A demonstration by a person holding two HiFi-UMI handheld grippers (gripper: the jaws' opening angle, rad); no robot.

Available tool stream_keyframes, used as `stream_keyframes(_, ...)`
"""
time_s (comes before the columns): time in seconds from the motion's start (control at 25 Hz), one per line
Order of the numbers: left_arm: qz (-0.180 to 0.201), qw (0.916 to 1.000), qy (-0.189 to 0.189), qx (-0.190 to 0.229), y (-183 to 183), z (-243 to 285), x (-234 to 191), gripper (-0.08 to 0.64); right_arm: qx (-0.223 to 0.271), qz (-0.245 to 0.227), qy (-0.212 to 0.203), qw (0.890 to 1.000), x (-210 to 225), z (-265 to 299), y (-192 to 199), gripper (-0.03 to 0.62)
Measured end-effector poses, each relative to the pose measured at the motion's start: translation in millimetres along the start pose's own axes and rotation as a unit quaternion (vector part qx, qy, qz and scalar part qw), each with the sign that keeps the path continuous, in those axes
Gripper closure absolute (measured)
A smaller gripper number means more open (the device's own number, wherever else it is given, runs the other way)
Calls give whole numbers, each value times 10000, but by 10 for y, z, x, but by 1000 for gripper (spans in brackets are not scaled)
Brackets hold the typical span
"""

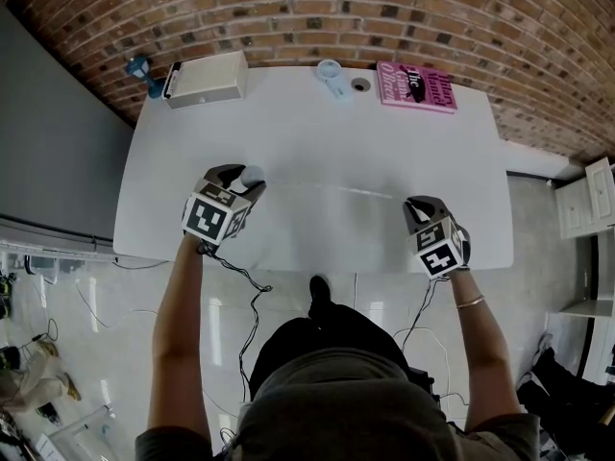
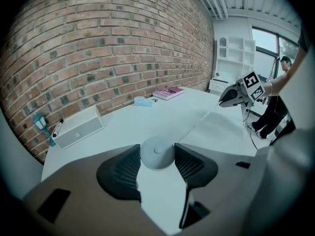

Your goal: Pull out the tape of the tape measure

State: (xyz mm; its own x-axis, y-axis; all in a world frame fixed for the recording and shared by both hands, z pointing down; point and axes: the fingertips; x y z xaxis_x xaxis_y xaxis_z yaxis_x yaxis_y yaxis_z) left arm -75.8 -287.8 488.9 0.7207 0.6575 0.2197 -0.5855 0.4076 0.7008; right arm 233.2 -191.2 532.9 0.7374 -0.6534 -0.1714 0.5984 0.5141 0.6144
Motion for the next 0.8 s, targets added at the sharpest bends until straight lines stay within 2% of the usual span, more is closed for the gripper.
stream_keyframes(0.28, -48, 10000, -21, -57, 37, 69, 56, 331, 108, 59, 6, 9999, -16, 15, -30, 571)
stream_keyframes(0.56, 62, 9999, 62, -120, 66, 131, 148, 331, 172, 238, 25, 9996, -113, 31, -45, 572)
stream_keyframes(0.8, -47, 9998, 100, -144, 130, 212, 180, 331, 91, 448, 51, 9989, -233, 53, -60, 572)
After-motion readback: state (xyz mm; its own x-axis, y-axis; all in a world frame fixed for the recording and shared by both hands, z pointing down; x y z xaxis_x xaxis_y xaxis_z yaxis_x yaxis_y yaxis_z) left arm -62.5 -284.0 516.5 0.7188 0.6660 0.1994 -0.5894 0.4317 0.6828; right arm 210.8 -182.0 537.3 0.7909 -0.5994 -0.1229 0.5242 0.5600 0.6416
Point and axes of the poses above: the fingertips, and each gripper's own axes: z forward along the fingers, x to its right, y out of its underside, and after that the axes turned 11 degrees about -y, right-handed
